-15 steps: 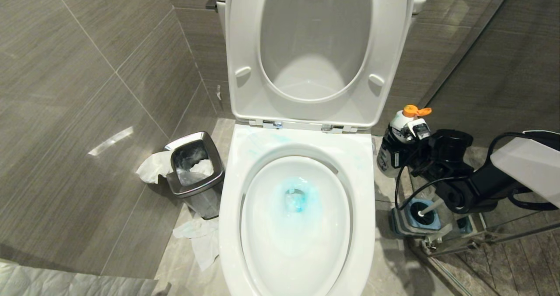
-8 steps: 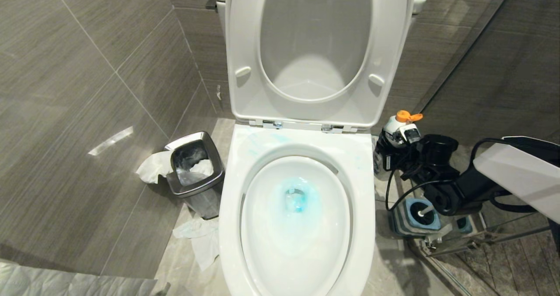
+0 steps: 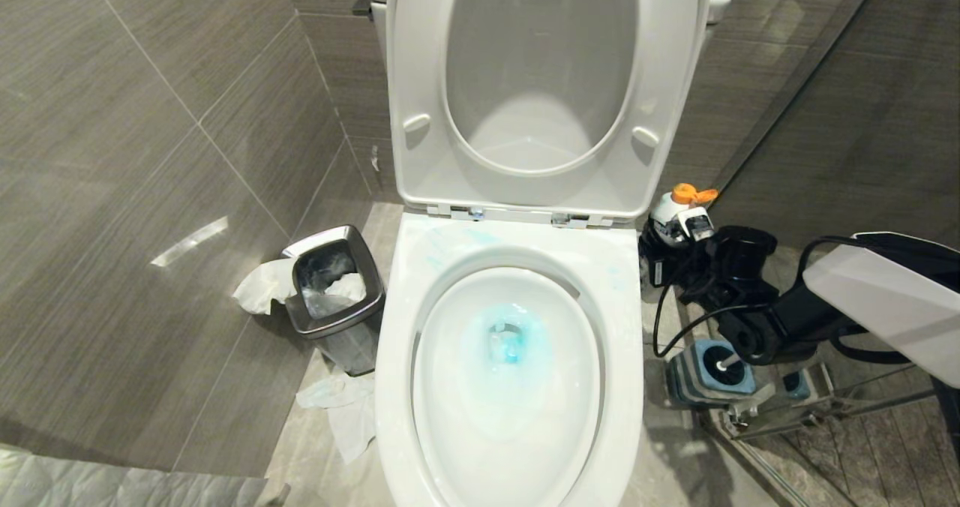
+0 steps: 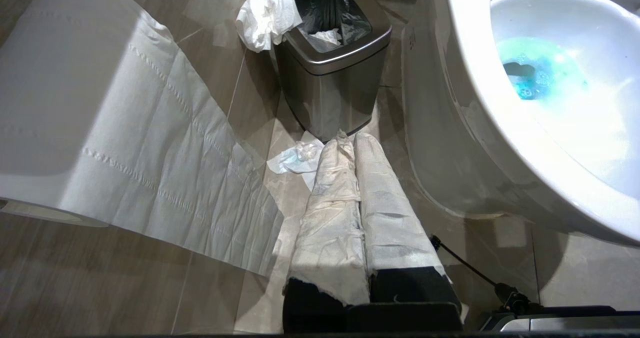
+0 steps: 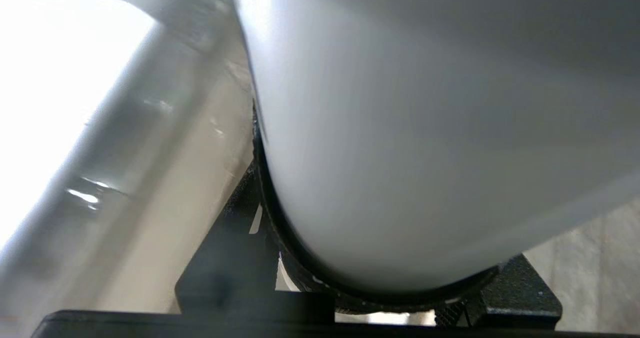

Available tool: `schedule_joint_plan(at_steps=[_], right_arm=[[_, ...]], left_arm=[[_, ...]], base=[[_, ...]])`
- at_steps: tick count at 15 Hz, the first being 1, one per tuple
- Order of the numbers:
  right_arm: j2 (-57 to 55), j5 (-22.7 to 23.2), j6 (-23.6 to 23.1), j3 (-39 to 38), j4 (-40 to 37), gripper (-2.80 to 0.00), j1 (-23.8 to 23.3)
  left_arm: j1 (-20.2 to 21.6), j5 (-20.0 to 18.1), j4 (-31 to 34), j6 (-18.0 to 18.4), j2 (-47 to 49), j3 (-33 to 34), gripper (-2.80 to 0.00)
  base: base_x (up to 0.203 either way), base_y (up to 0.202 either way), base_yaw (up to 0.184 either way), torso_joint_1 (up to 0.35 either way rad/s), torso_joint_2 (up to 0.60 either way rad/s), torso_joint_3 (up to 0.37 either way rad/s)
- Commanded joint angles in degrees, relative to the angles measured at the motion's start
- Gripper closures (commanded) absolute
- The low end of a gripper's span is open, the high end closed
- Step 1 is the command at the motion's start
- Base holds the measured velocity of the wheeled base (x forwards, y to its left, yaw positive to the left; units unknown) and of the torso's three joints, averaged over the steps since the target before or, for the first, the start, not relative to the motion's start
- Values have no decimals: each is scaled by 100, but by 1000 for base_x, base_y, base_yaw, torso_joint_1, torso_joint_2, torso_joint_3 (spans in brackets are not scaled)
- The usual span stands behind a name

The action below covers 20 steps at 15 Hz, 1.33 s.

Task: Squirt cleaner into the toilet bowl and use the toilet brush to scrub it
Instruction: Place the cleaning agent on the floor

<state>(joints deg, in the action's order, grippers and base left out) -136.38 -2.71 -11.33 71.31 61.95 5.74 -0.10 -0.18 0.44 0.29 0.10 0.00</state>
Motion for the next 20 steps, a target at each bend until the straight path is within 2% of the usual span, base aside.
schedule_joint_plan(at_steps=[1, 7, 20], right_arm=[[50, -2, -18, 32, 36, 0, 33], [-256, -2, 20, 341, 36, 0, 50], [-524, -19, 96, 856, 68, 0, 24]], left_arm=[[1, -8, 0, 15, 8, 9, 0], [-4, 1, 0, 6, 8, 9, 0], [1, 1, 0, 23, 8, 9, 0]], base=[[0, 0, 0, 0, 0, 0], [0, 0, 0, 1, 1, -14], [0, 0, 0, 1, 3, -186]])
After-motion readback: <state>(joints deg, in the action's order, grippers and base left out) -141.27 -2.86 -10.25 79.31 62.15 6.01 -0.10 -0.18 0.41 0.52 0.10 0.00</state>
